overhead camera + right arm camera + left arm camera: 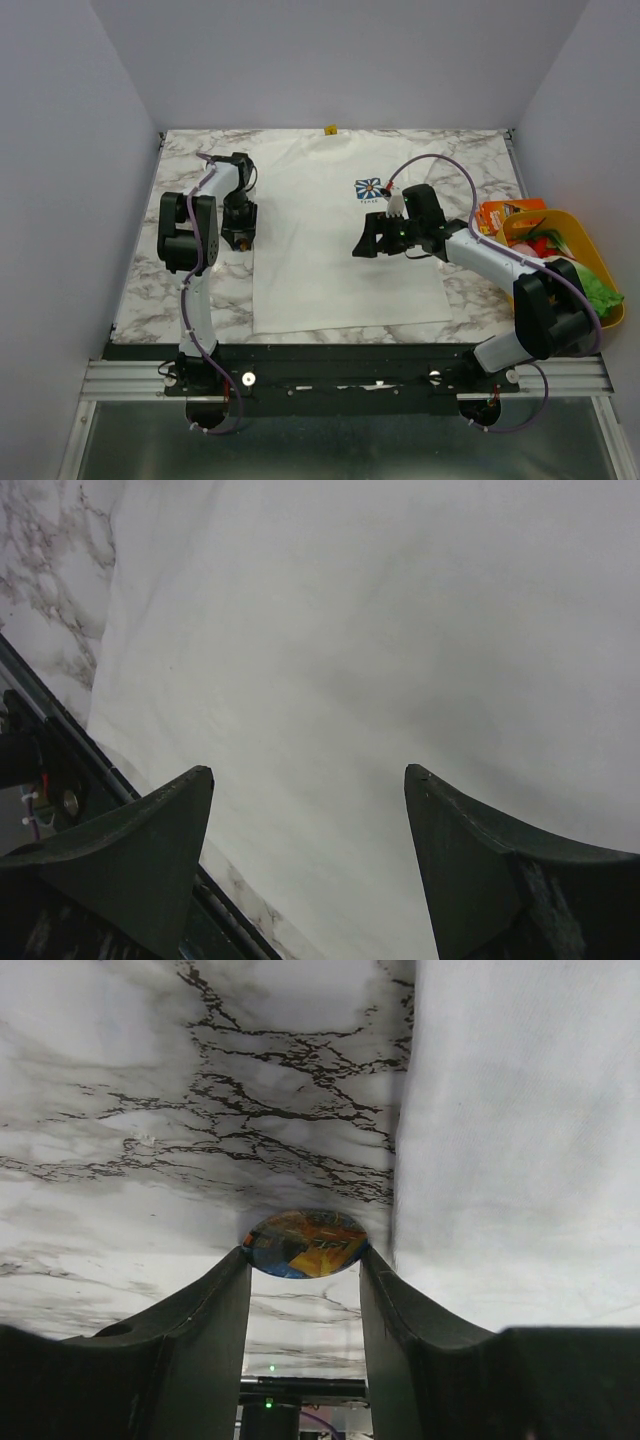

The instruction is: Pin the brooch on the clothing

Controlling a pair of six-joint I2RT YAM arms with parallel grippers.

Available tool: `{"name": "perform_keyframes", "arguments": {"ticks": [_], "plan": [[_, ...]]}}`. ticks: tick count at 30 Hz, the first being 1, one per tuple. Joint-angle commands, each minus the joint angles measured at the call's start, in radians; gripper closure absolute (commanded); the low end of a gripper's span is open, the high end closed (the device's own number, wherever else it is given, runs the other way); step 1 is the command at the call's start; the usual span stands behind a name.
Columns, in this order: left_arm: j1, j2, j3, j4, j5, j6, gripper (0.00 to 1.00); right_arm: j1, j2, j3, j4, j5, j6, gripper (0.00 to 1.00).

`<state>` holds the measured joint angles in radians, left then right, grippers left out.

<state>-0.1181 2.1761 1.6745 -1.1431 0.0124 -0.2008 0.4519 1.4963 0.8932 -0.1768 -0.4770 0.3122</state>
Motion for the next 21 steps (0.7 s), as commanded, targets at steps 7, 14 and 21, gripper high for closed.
{"name": "perform_keyframes", "arguments": {"ticks": [7,14,21], "plan": [[-0.002,-0.073,-0.004,0.046,-0.005,-0.005,0.67,0.007,-0.007,0.007,-0.026,-0.008,-0.019,0.14],[-0.003,-0.194,0.054,0.037,0.004,-0.023,0.67,0.005,-0.022,0.026,-0.035,-0.006,-0.033,0.14],[-0.018,-0.338,0.041,0.137,0.233,-0.038,0.69,0.007,-0.065,0.067,-0.021,-0.018,-0.042,0.14]]}}
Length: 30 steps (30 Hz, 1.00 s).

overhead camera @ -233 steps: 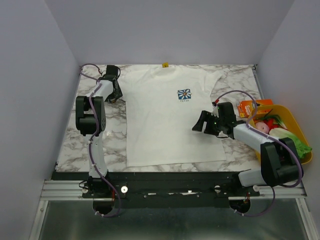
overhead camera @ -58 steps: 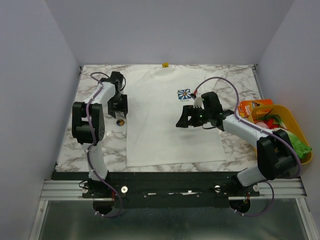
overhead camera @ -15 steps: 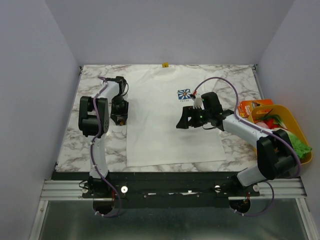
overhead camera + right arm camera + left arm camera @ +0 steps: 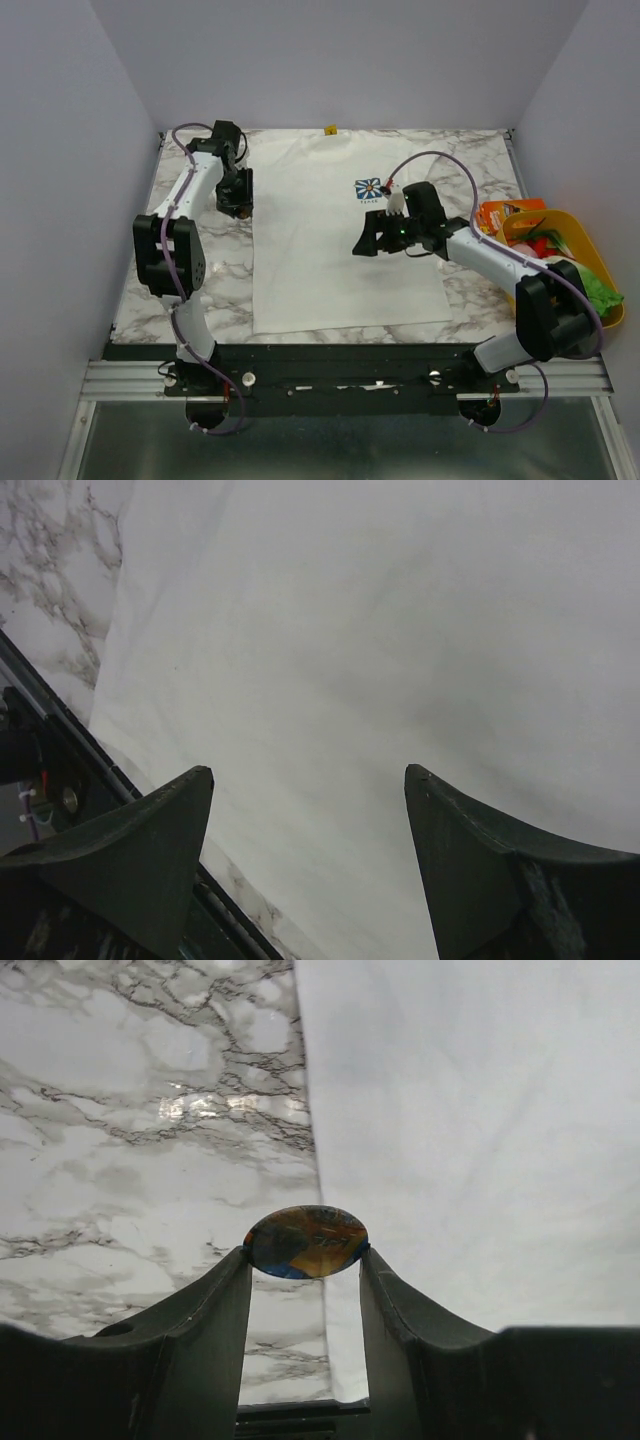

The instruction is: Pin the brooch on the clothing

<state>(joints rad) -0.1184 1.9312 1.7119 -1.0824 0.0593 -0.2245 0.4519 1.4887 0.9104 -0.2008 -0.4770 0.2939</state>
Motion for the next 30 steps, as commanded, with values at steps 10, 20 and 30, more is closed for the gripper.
{"name": "perform_keyframes", "arguments": {"ticks": [10,20,30], "plan": [[-0.115,-0.233,-0.061,0.343,0.664,0.005,0.71,0.005,-0.289,0.053,0.192,-0.056,-0.102,0.14],[-0.168,-0.368,-0.147,0.481,1.124,0.111,0.75,0.002,-0.360,0.116,0.314,-0.365,-0.212,0.14],[-0.205,-0.498,-0.230,0.556,1.415,0.124,0.77,0.002,-0.314,0.228,0.362,-0.663,-0.320,0.00]]}}
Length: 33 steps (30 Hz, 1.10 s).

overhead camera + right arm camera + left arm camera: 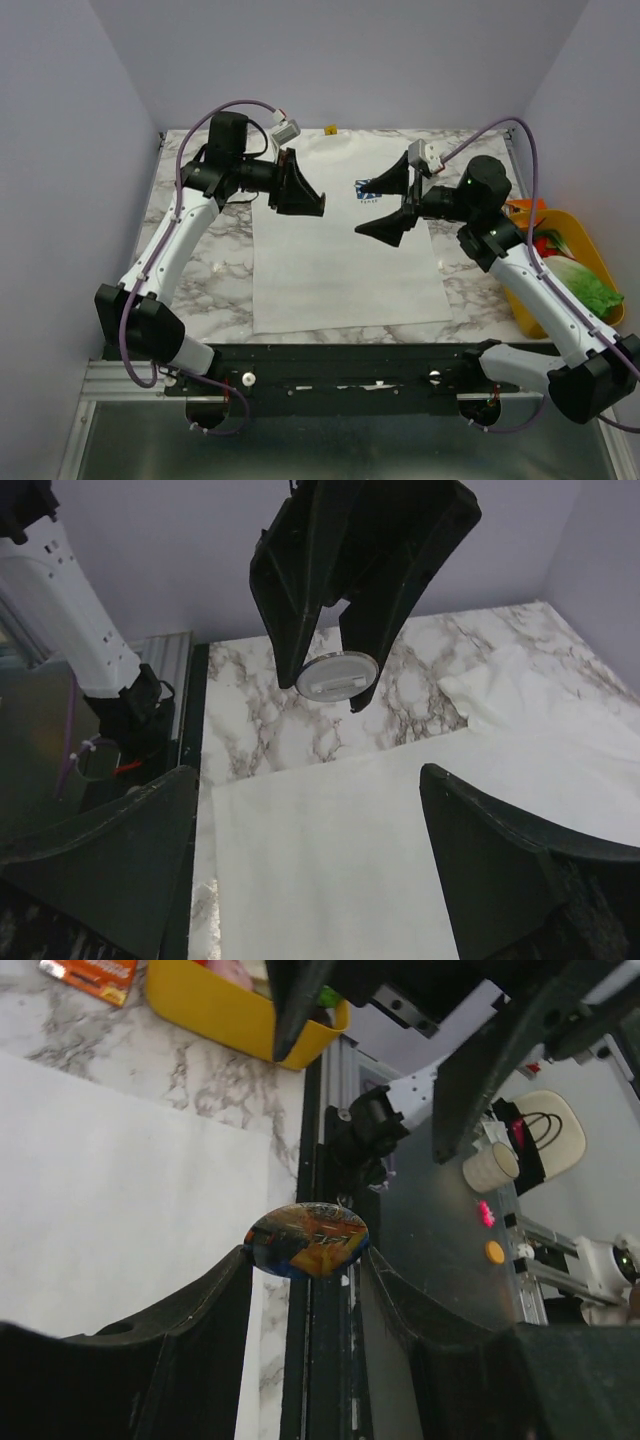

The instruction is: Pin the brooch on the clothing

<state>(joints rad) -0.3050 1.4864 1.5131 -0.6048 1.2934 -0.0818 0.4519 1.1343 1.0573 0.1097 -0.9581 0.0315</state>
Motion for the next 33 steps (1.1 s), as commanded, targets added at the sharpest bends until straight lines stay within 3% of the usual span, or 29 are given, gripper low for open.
{"name": "perform_keyframes", "arguments": {"ticks": [1,3,6,7,9,10,12,13,14,16,22,28,30,31,32,33], "plan": [[-0.022,-0.069,-0.045,0.161,0.201,-0.054,0.79,0.002,0.057,0.099,0.068,-0.200,-0.056,0.00],[-0.039,-0.086,-0.106,0.291,0.213,-0.234,0.85,0.002,0.107,0.144,0.097,-0.261,-0.035,0.00],[-0.058,-0.126,-0.244,0.722,0.228,-0.515,0.87,0.002,0.163,0.190,0.165,-0.312,0.056,0.02],[-0.062,-0.138,-0.279,1.021,0.227,-0.759,0.87,0.004,0.177,0.196,0.204,-0.327,0.068,0.02],[-0.065,-0.129,-0.344,1.286,0.227,-0.962,0.87,0.005,0.202,0.199,0.251,-0.353,0.120,0.05],[-0.066,-0.108,-0.353,1.476,0.227,-1.128,0.87,0.007,0.208,0.196,0.299,-0.357,0.137,0.05],[-0.068,-0.078,-0.370,1.649,0.227,-1.281,0.87,0.010,0.231,0.193,0.332,-0.376,0.171,0.09],[-0.068,-0.043,-0.370,1.856,0.224,-1.365,0.87,0.014,0.239,0.193,0.353,-0.384,0.179,0.10],[-0.068,-0.020,-0.366,1.978,0.222,-1.573,0.87,0.021,0.248,0.196,0.351,-0.393,0.180,0.11],[-0.072,0.075,-0.314,2.296,0.218,-1.805,0.87,0.027,0.269,0.198,0.355,-0.396,0.183,0.11],[-0.100,0.149,-0.260,2.292,0.230,-1.828,0.91,0.033,0.298,0.185,0.455,-0.409,0.260,0.15],[-0.100,0.169,-0.225,2.294,0.239,-1.843,0.92,0.034,0.312,0.214,0.377,-0.373,0.196,0.15],[-0.100,0.173,-0.222,2.294,0.239,-1.843,0.91,0.034,0.330,0.228,0.377,-0.390,0.202,0.18],[-0.100,0.175,-0.220,2.294,0.239,-1.843,0.91,0.034,0.334,0.231,0.375,-0.395,0.202,0.23],[-0.100,0.176,-0.218,2.294,0.239,-1.843,0.92,0.034,0.338,0.233,0.374,-0.396,0.202,0.33],[-0.100,0.178,-0.217,2.294,0.241,-1.845,0.91,0.034,0.344,0.236,0.375,-0.396,0.203,0.34]]}}
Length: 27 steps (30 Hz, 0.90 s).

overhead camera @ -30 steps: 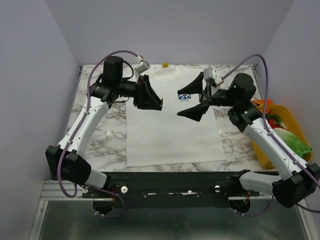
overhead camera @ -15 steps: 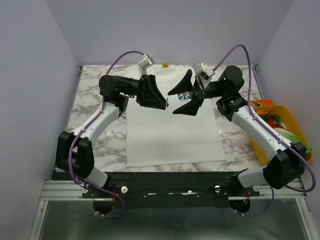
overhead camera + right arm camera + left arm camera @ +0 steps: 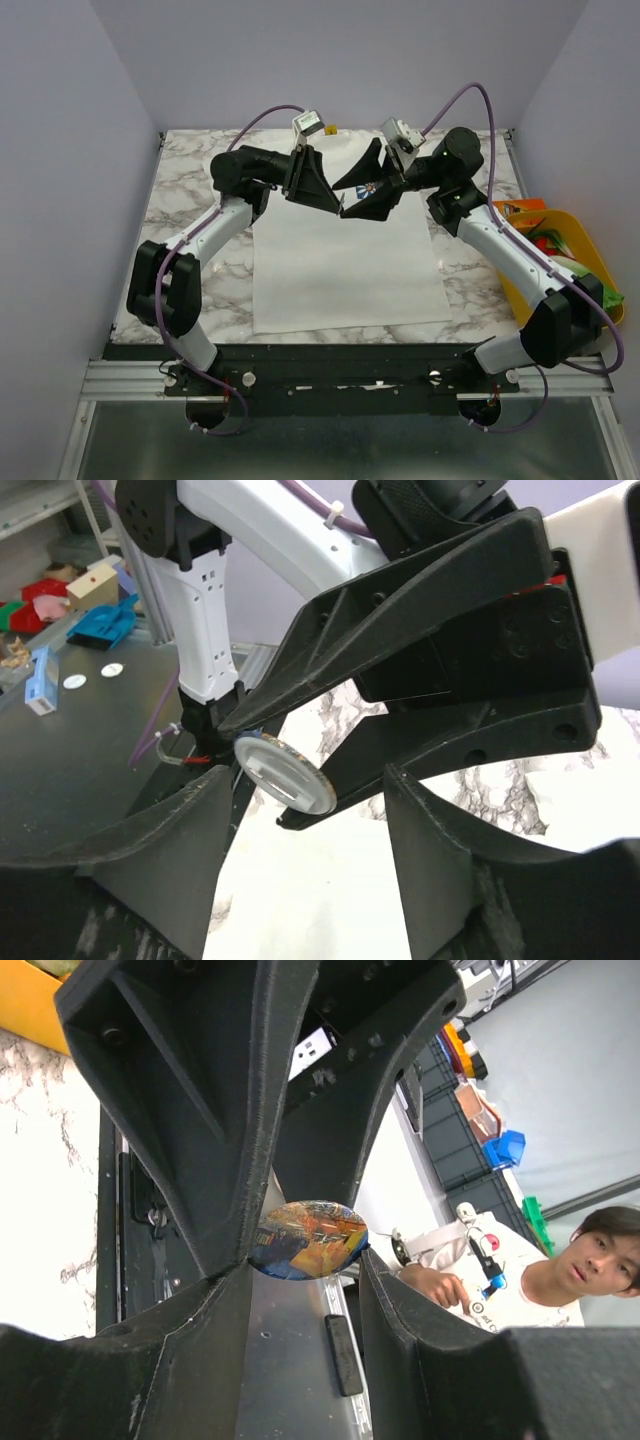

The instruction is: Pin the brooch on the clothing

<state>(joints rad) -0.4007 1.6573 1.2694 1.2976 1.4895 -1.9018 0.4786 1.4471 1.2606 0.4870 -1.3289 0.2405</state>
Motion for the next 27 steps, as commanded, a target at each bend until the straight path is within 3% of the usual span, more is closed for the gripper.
{"name": "perform_keyframes", "arguments": {"ticks": [1,3,7,8,12,15,19,27], "plan": [[-0.004,0.012,0.028,0.390,0.046,-0.026,0.91,0.008,0.035,0.034,-0.001,-0.029,-0.004,0.35],[-0.004,0.016,0.027,0.391,0.048,-0.028,0.91,0.006,0.039,0.031,0.027,-0.030,0.032,0.36],[-0.004,0.027,0.036,0.391,0.046,-0.028,0.91,0.008,0.061,0.036,0.091,-0.035,0.079,0.51],[-0.004,0.030,0.039,0.391,0.045,-0.031,0.91,0.006,0.064,0.043,0.091,-0.032,0.083,0.61],[-0.004,0.041,0.056,0.393,0.051,-0.037,0.88,0.008,0.075,0.048,0.108,-0.030,0.123,0.85],[-0.003,0.055,0.070,0.391,0.055,-0.049,0.81,0.008,0.073,0.039,0.137,-0.021,0.141,0.98],[0.006,0.081,0.097,0.390,0.058,-0.063,0.68,0.008,0.072,0.031,0.127,0.003,0.138,1.00],[0.103,0.182,0.122,0.390,-0.001,-0.131,0.61,0.003,0.101,0.043,-0.086,0.177,0.045,1.00]]}}
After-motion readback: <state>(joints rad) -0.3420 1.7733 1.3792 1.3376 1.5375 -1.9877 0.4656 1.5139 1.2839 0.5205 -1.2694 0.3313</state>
